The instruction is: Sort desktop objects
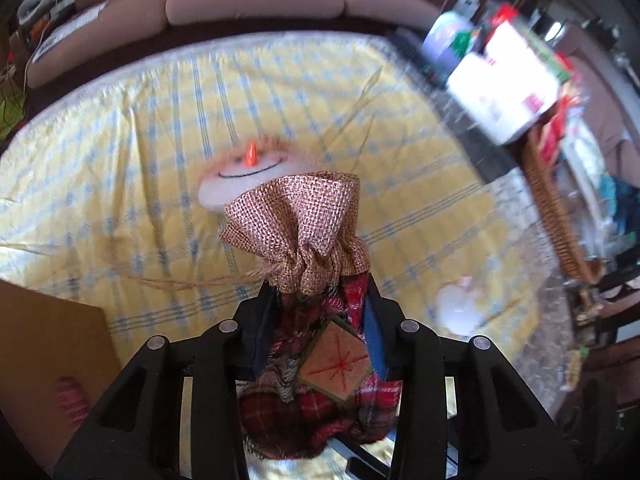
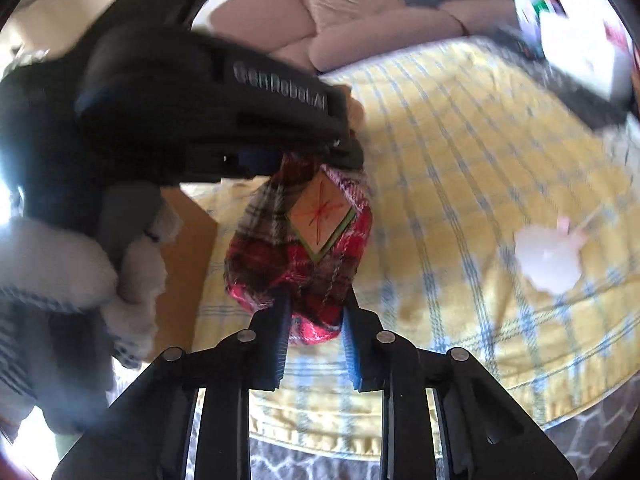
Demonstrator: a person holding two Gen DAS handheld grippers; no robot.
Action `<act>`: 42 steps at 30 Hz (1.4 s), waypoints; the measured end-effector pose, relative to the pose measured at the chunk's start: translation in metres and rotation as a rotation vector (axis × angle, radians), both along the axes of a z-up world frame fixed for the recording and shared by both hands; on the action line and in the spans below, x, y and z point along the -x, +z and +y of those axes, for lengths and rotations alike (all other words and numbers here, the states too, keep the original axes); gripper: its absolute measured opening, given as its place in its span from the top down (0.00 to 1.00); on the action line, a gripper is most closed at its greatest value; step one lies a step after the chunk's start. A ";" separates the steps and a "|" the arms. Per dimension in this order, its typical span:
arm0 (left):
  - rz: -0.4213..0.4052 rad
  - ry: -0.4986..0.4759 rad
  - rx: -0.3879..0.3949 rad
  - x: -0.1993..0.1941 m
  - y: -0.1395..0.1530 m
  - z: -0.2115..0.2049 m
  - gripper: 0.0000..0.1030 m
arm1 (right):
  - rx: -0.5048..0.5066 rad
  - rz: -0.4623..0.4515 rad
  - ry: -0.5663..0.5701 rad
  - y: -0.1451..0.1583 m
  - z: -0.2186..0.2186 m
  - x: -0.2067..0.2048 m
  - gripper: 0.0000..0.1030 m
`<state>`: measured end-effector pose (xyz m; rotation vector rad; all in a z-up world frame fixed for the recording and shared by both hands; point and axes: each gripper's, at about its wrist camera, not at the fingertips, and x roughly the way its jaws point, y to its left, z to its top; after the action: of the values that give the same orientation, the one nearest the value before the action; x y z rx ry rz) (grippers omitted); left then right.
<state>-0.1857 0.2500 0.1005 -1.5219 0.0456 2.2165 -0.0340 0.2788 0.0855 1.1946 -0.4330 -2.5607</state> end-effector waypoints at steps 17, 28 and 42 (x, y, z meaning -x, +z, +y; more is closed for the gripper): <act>0.302 -0.006 -0.126 -0.069 0.239 -0.174 0.65 | 0.015 0.289 0.226 0.187 -0.138 -0.047 0.79; 0.228 0.169 -0.094 -0.075 0.190 -0.322 0.64 | 0.019 0.149 0.395 0.152 -0.266 -0.027 0.79; -0.049 0.210 -0.123 -0.058 0.036 -0.351 0.63 | -0.183 -0.068 0.376 0.062 -0.296 0.010 0.80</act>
<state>-0.1274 -0.1015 0.1363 -1.5746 -0.2732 2.2922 -0.0445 -0.0174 0.1480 1.2870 0.0169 -2.2754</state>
